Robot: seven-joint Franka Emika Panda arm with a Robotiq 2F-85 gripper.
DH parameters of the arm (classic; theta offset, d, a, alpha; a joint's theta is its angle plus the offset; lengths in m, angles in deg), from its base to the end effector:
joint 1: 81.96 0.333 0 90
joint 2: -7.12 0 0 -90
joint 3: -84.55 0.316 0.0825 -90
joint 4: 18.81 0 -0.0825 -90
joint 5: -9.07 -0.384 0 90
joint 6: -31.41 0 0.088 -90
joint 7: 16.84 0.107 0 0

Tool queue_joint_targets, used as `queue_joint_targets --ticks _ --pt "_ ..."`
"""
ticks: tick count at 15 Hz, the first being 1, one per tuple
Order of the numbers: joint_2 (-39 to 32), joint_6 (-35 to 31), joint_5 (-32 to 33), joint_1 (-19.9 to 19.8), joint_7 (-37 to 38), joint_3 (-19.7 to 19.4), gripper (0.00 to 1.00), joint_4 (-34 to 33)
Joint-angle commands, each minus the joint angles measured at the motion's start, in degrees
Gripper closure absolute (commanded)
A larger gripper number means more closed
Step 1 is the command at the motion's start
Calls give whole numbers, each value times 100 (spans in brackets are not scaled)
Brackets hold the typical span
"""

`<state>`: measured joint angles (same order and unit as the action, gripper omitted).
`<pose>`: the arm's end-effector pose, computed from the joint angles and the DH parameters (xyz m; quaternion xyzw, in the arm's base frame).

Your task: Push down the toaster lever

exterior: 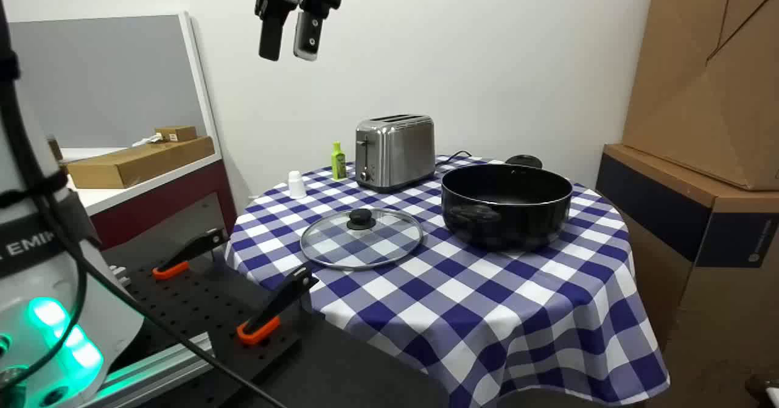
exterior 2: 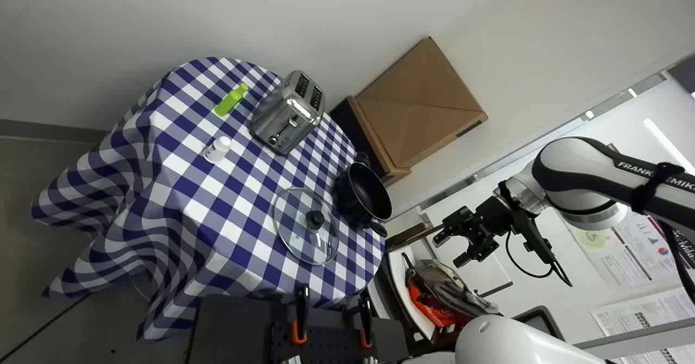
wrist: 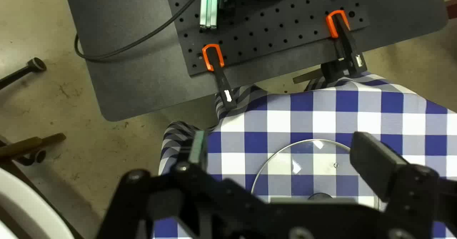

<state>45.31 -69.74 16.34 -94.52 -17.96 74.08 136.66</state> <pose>0.2778 -0.1256 0.3989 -0.9797 0.1405 0.1408 0.0231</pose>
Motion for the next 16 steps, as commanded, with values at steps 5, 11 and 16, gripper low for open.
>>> queue_joint_targets --ticks 5,11,16 --pt "-351 -414 -306 296 84 186 27 -82" --pt "-1596 -2114 -1219 1397 268 1054 70 -553" --pt "-3110 -4050 -888 1587 929 1666 100 -1225"
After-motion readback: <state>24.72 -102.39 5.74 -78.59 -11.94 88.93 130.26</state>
